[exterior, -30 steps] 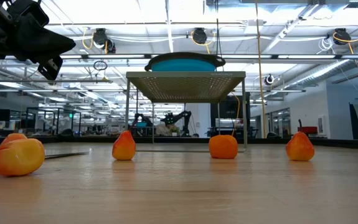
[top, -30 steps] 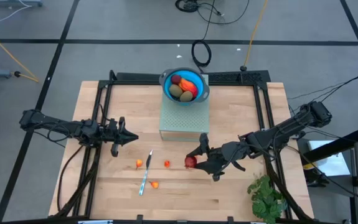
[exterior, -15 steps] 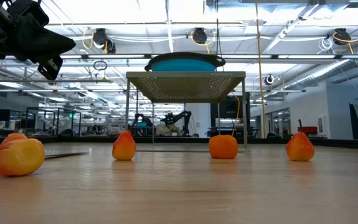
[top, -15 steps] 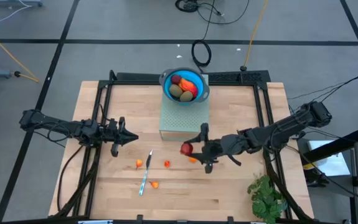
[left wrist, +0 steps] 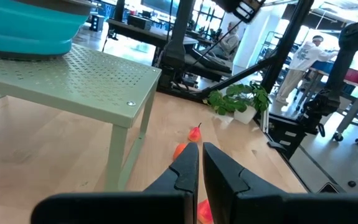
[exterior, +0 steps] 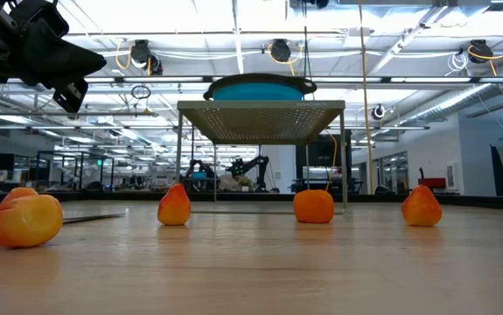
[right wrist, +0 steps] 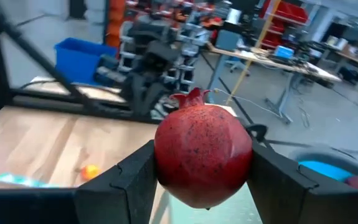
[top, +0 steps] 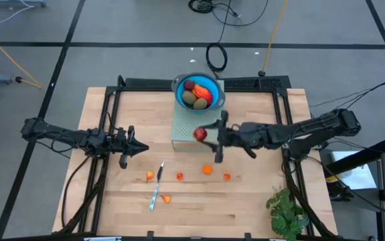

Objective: Pick & Place Fruit
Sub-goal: Put the pomegranate into the blue strainer bowl on the shelf

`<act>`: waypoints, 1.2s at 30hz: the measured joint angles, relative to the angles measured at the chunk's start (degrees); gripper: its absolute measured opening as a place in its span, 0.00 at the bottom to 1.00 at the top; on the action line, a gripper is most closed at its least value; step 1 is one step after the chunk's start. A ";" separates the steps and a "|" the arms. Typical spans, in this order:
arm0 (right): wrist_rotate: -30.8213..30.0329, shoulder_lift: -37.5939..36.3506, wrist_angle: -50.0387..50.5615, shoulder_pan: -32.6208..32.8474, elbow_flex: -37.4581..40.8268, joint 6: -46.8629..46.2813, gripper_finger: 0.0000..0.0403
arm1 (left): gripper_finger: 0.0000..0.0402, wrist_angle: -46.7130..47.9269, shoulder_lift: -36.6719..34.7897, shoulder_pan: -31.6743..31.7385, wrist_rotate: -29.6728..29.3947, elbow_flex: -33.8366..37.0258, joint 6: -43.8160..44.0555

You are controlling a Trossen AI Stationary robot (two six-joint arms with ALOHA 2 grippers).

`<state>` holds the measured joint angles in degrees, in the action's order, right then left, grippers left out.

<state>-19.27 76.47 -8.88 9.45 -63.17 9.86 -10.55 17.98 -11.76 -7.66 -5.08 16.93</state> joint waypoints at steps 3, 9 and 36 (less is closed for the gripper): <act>0.00 -0.97 0.14 -2.05 0.01 -2.68 0.51 | 0.05 0.01 0.01 -0.01 -0.32 0.00 0.00; 0.02 -3.12 0.36 -6.10 -0.03 -8.35 0.51 | 0.05 0.02 0.01 0.00 -0.48 0.00 0.00; 0.09 -12.31 0.70 -17.80 -0.08 -15.51 0.51 | 0.05 0.00 0.00 0.02 -2.95 0.00 0.02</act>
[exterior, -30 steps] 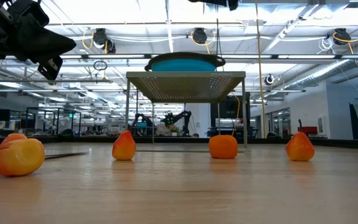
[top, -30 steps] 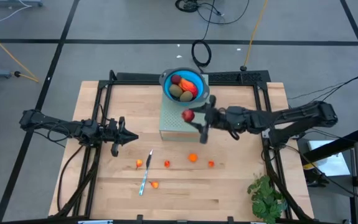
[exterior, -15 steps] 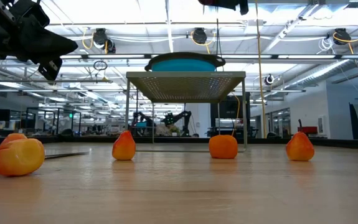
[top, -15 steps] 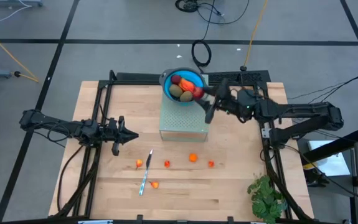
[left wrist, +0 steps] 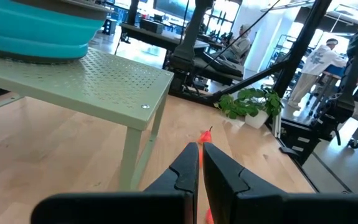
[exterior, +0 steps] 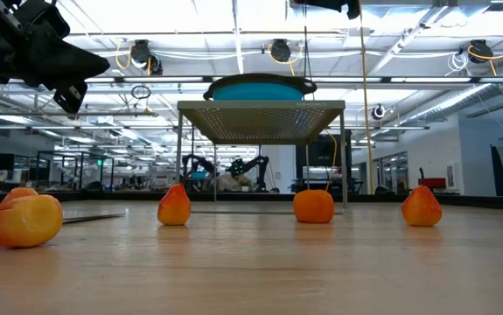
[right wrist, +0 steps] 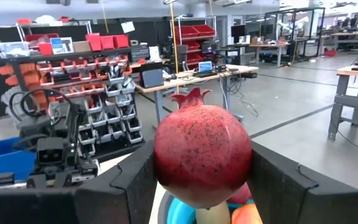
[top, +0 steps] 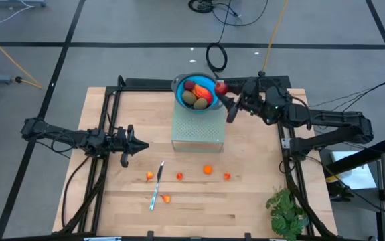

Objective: Pick & Place Fruit
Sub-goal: Put the pomegranate into the blue strainer bowl on the shelf

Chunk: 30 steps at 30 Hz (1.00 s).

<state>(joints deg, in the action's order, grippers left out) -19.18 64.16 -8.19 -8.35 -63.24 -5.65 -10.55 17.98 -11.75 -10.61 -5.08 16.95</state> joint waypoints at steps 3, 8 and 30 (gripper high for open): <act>0.11 0.00 0.48 0.05 0.00 0.18 0.51 | 0.05 0.02 0.02 -0.02 0.00 0.00 0.00; 0.09 0.04 1.75 0.05 -0.02 0.41 0.51 | 0.05 0.00 0.01 -0.01 0.00 0.00 -0.02; 4.48 4.45 0.96 -6.92 0.00 4.73 0.51 | 0.05 0.01 0.01 -0.02 0.00 0.00 -0.24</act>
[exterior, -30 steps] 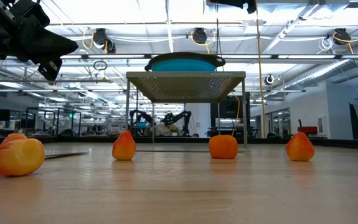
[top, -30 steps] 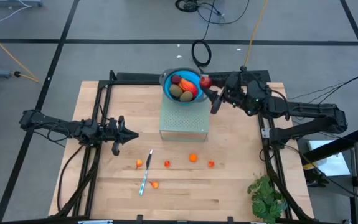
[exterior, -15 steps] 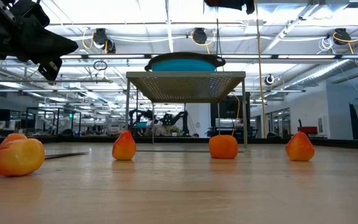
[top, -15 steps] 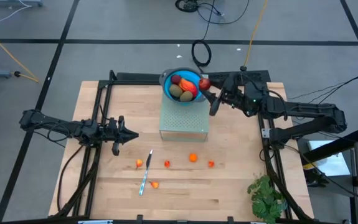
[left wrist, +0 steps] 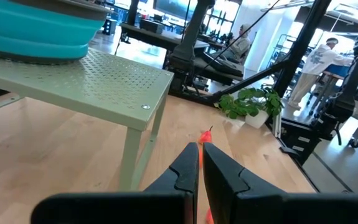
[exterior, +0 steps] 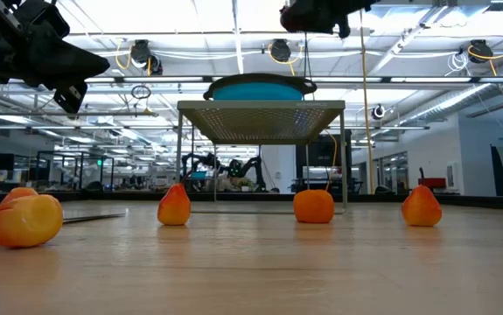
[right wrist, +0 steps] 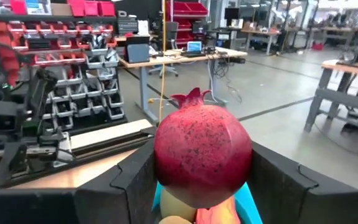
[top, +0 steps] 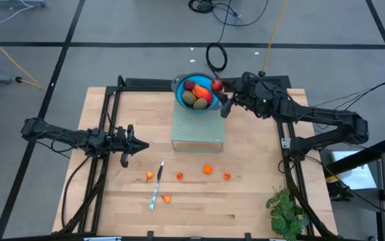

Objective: Pick & Place Fruit
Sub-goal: Put the pomegranate into the blue strainer bowl on the shelf

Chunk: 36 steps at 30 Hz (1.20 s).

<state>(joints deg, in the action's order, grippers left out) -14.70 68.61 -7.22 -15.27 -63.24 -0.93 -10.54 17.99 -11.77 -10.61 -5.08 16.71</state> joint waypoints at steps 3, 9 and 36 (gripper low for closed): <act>1.59 1.23 -0.72 -2.28 -0.02 -1.61 0.51 | 0.05 0.01 0.01 0.00 0.00 0.00 -0.04; 1.84 3.60 -2.57 -5.43 -0.39 -2.90 0.51 | 0.05 -0.01 0.01 0.01 0.00 0.00 -0.03; 7.45 19.46 11.60 -8.30 -16.12 -5.37 0.51 | 0.05 -0.05 0.01 0.02 0.00 0.00 0.13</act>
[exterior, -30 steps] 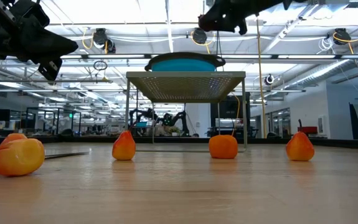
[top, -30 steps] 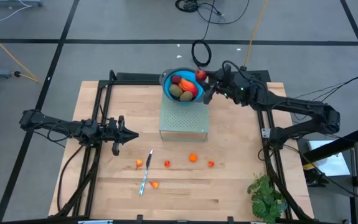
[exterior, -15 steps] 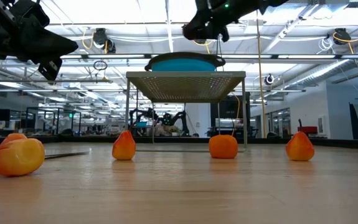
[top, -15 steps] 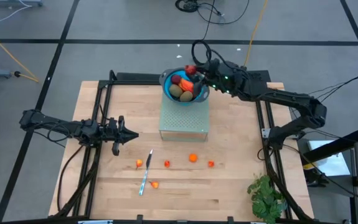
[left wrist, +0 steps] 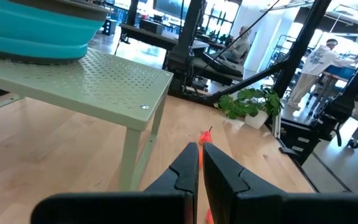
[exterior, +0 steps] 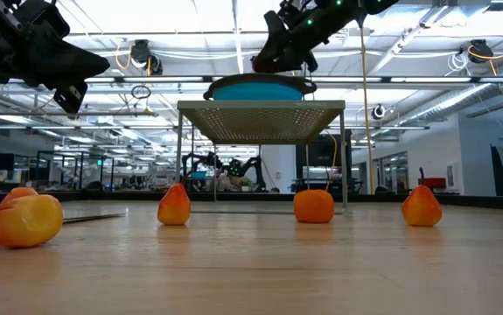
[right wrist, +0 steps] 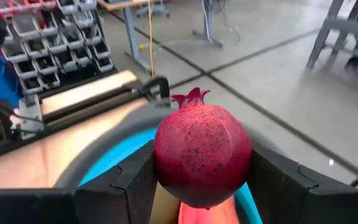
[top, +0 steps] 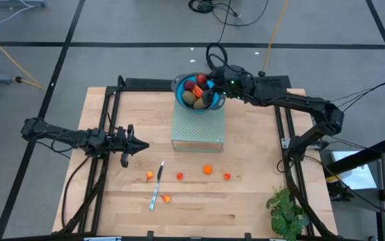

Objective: Pick & Place Fruit
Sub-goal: Put the pomegranate into the blue strainer bowl on the shelf

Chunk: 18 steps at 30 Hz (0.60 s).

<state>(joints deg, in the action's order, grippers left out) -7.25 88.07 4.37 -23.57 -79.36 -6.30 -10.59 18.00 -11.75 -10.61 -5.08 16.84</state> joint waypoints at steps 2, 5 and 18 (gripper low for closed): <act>0.06 0.05 1.59 0.00 0.01 -1.39 0.51 | 0.05 0.00 0.00 0.00 0.00 0.00 -0.02; 0.07 -0.04 3.41 0.02 0.01 -2.02 0.51 | 0.05 0.00 0.00 0.00 0.00 0.00 -0.08; 2.99 0.71 7.41 0.34 0.03 -2.06 0.51 | 0.05 0.00 0.00 0.04 0.00 0.00 -0.13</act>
<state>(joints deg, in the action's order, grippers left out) -4.26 88.78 11.78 -23.24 -79.33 -8.36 -10.59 18.00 -11.70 -10.61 -5.08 16.71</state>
